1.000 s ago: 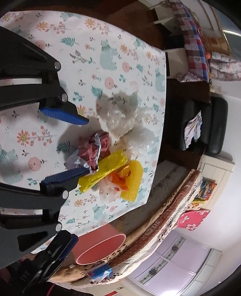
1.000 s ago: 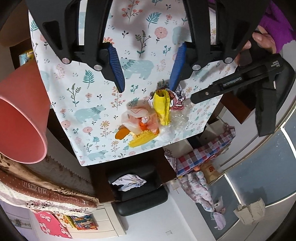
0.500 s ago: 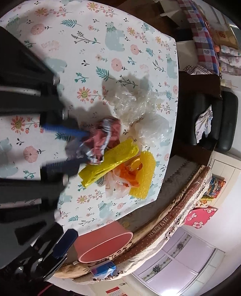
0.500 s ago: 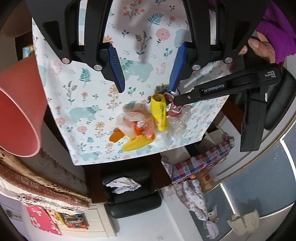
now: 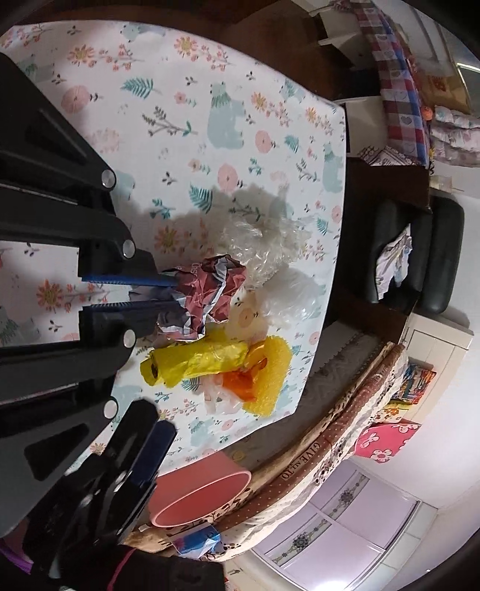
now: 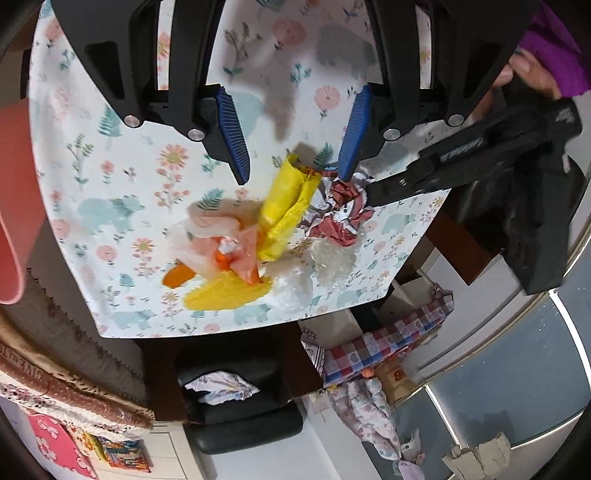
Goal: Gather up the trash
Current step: 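Return to the table and grasp the crumpled red-white wrapper with the left gripper, then grasp the yellow plastic bag with the right gripper while the left holds the wrapper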
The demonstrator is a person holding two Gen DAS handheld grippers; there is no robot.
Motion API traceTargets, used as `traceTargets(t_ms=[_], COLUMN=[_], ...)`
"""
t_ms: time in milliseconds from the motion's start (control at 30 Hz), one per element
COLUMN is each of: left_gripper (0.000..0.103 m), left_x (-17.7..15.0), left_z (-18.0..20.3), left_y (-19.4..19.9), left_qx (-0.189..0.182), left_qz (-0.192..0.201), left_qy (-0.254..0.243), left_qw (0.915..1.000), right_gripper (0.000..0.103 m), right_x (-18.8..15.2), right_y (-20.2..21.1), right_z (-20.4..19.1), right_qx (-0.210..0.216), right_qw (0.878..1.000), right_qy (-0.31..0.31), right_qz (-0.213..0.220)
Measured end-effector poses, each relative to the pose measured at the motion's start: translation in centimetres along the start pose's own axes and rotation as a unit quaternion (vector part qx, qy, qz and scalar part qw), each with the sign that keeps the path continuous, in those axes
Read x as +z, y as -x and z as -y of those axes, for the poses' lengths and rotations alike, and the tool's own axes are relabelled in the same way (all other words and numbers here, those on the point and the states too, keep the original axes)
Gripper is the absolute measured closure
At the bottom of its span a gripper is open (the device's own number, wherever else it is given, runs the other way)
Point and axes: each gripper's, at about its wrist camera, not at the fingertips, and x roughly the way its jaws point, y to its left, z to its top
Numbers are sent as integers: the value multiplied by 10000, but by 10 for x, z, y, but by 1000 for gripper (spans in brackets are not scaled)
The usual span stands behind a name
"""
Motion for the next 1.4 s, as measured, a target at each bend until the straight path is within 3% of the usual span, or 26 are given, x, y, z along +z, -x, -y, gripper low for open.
traceTargets(t_ms=[167,400,500,867,1100,1400], left_gripper=[97,97,97,97,97,97], left_x=[-3,-4,-4,-4,0,9], left_z=[-7,-12,-14,-10,1,31], left_y=[4,9,12,33,43,53], left_qx=[-7,-59,-91,-249,-326,-591], left_qz=[3,52,81,319,455,635], left_qy=[14,-1,-7,-94,-201,-451], left_qw=[10000,10000,9999,9991,9982,9952], right_gripper=[55,86,92,98,99,99], right_x=[4,-2,-3,-6,-3,-1], right_y=[-21,-32,-29,2,34,68], right_z=[-2,2,3,-14,-24,-4], right_qx=[-37,-398,-391,-69,-70,-275], right_qw=[9996,9983,9984,9996,9977,9954], right_qy=[-132,-190,-150,266,544,374], right_qz=[-249,-378,-376,-74,407,841])
